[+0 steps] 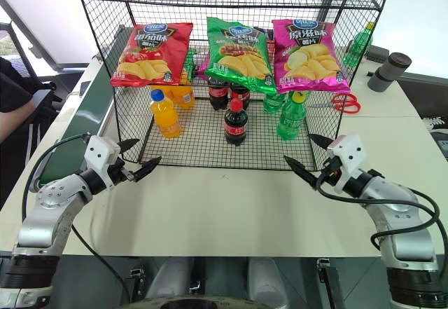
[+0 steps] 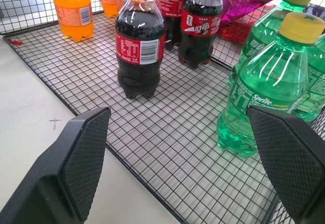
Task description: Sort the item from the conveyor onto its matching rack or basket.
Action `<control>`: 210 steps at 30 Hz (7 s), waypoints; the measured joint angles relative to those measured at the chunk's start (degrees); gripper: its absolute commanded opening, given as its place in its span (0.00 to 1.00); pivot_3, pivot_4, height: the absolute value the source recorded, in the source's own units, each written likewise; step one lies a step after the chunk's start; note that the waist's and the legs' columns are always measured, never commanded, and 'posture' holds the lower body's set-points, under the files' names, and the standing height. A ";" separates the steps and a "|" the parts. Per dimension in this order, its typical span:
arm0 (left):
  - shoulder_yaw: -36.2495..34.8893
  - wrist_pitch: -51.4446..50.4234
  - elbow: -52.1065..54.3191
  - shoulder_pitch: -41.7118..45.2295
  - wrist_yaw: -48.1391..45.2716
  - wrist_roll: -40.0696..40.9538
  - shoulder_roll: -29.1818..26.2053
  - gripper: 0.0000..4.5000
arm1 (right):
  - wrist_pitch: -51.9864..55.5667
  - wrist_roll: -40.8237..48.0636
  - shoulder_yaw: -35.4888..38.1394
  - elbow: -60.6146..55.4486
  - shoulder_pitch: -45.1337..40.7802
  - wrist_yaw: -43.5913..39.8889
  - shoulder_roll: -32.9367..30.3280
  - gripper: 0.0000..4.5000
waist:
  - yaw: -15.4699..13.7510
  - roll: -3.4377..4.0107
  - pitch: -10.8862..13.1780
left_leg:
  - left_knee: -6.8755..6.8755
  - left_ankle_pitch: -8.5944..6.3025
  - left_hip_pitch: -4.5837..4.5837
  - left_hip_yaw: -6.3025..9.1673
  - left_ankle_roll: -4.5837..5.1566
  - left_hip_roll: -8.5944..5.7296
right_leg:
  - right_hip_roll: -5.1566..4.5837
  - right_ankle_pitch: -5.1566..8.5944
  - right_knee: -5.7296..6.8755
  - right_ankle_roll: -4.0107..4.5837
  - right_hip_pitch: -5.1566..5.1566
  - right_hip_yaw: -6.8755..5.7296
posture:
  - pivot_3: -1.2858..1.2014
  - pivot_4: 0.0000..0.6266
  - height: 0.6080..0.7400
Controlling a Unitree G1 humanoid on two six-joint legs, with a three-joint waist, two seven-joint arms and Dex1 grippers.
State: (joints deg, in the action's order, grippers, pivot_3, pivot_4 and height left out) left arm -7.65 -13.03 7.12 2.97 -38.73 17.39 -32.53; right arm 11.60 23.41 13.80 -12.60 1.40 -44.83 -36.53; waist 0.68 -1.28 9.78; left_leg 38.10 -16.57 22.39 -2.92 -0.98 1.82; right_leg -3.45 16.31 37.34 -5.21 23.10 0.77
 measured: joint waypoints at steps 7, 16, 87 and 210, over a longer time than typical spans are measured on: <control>0.00 -0.02 0.00 0.00 0.10 -0.01 -0.01 1.00 | 0.09 -0.03 -0.32 0.00 -0.07 0.63 0.10 0.99 | 0.01 0.00 0.00 | 0.00 0.00 0.00 0.00 0.00 0.00 | 0.00 0.00 0.01 0.00 0.00 0.00 | 0.52 0.24 1.00; -0.01 -0.05 0.01 0.01 0.59 -0.17 0.01 1.00 | 0.08 -0.62 -1.41 0.08 -0.85 1.68 1.15 0.99 | 0.04 0.00 0.00 | 0.00 0.00 0.00 0.00 0.00 0.00 | 0.00 0.00 0.01 0.00 0.00 0.00 | 0.52 0.24 1.00; -20.93 -0.15 -8.09 4.94 21.01 4.98 5.08 1.00 | -1.55 -2.93 -8.73 3.29 -8.33 0.93 5.00 0.99 | -0.01 -0.05 -0.02 | 0.10 0.05 -0.21 0.05 -0.02 0.00 | 0.21 -0.01 0.43 0.04 0.04 0.14 | 0.52 0.24 1.00; -13.51 -14.41 14.52 -1.26 3.49 23.59 -9.62 0.65 | 1.28 -3.00 -20.47 -0.94 -10.29 -0.05 11.04 1.00 | 0.27 -0.25 0.07 | -0.27 0.00 0.16 0.15 -0.11 -0.06 | -0.34 0.09 -0.24 0.31 0.23 -0.01 | 0.52 0.24 1.00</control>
State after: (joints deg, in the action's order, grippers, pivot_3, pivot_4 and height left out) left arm -21.16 -27.45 21.64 1.71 -35.24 40.98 -42.15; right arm 12.88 20.41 -6.67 -13.54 -8.89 -44.87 -25.49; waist 0.95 -1.53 9.85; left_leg 37.82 -16.57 22.55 -2.78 -1.09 1.76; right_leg -3.78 16.39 37.10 -4.90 23.34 0.77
